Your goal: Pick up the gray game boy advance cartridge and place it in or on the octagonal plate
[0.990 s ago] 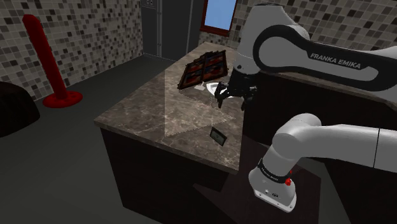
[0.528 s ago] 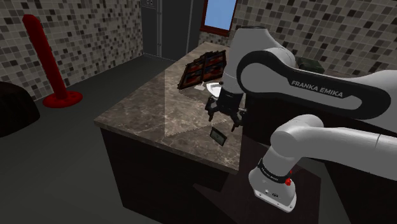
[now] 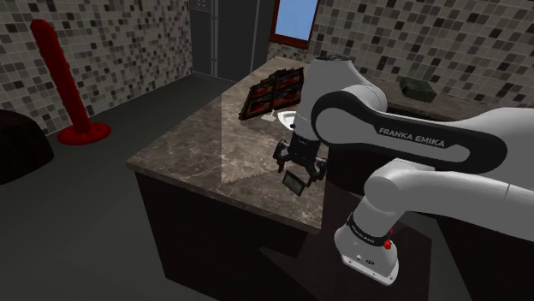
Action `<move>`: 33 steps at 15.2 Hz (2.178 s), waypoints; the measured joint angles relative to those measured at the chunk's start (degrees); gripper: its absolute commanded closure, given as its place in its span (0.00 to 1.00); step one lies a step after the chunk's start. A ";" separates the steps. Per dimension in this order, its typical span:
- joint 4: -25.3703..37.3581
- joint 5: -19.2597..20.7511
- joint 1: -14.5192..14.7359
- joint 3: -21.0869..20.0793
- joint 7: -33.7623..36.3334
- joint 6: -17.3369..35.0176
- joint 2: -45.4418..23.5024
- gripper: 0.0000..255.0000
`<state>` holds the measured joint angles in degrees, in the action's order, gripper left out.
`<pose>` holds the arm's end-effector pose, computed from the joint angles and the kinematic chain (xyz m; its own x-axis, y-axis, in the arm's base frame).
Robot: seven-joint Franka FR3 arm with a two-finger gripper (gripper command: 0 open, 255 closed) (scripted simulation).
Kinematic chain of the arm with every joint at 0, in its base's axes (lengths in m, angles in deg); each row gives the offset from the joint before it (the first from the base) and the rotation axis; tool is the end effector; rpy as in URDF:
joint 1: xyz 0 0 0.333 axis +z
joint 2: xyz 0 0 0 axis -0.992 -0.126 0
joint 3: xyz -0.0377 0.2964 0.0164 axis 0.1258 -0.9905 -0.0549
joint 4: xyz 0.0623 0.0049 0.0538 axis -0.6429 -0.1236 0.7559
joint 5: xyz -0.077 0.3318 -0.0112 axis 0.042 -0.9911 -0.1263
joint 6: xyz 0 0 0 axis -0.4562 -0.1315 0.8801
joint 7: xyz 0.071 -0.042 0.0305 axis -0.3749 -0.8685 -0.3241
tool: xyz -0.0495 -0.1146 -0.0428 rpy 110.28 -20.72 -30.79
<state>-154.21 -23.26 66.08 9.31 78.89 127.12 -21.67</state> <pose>0.2081 0.1387 0.3958 0.1133 -0.9936 0.0007 -0.9936 -0.1133 -0.0015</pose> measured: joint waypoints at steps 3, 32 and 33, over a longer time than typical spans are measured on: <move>-0.17 -0.12 0.02 -0.12 -0.03 0.20 -0.03 0.00; 11.07 26.25 -2.94 -11.19 -36.46 11.62 -25.34 0.00; 10.87 26.22 -2.90 -11.20 -36.49 11.79 -25.32 0.00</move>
<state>-143.34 2.95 63.18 -1.89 42.41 138.91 -46.99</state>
